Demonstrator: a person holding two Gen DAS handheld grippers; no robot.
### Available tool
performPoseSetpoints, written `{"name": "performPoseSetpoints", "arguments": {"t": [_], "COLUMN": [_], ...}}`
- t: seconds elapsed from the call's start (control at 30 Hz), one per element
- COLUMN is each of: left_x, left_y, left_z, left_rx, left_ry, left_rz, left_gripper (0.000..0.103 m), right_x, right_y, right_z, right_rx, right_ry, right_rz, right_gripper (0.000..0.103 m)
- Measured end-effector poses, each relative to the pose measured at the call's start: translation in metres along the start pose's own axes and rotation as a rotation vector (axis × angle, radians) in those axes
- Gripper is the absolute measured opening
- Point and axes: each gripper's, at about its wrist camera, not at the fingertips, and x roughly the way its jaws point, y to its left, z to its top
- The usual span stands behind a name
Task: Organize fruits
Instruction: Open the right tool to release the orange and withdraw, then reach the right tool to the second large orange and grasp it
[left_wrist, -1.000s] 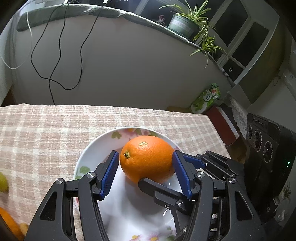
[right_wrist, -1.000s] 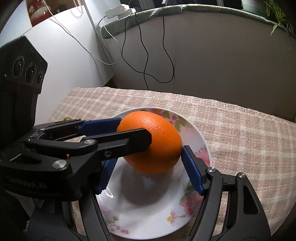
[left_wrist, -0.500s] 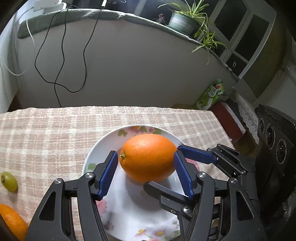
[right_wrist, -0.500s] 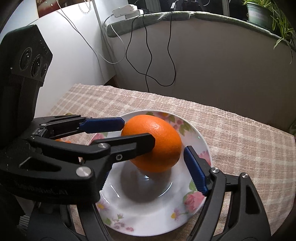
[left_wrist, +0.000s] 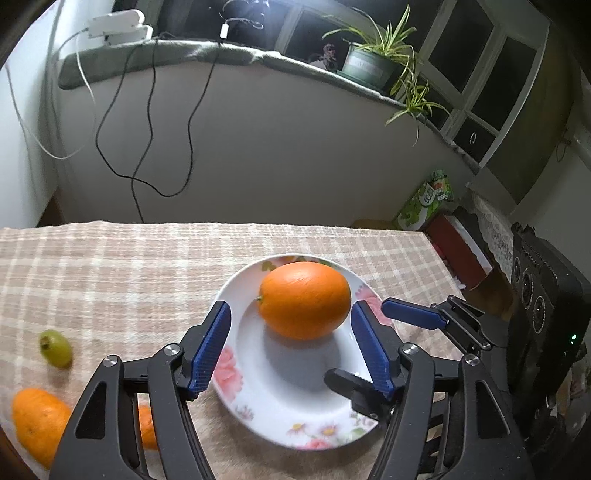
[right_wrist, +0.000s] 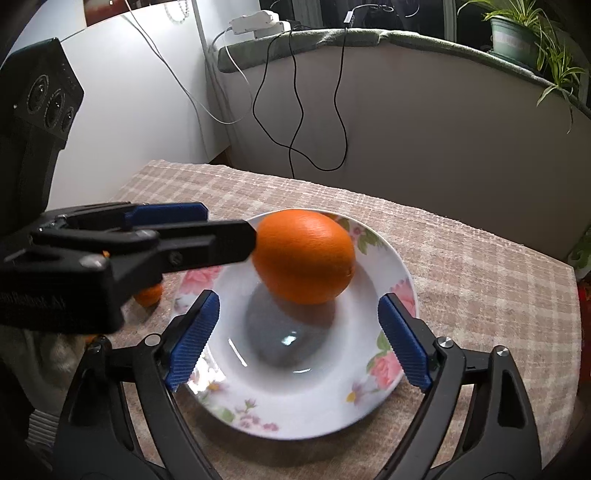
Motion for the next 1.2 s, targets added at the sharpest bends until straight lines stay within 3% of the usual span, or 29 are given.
{"name": "performPoseSetpoints", "arguments": {"t": [0.37, 0.83, 1.2], "left_x": [-0.046, -0.12, -0.139], "left_y": [0.019, 0.082, 0.117], "left_z": [-0.019, -0.069, -0.113], "left_rx": [-0.014, -0.104, -0.186], "left_ry": [-0.054, -0.117, -0.122], "left_rz": [0.033, 0.121, 0.173], "left_gripper": [0.067, 0.067, 0.067], "right_x": [-0.022, -0.027, -0.009], "right_y": [0.017, 0.063, 0.113], "right_z": [-0.003, 0.001, 0.018], "right_rx": [0.021, 0.046, 0.026], "right_ry": [-0.034, -0.04, -0.002], "right_rz": [0.051, 0.233, 0.355], "right_gripper": [0.091, 0.091, 0.091]}}
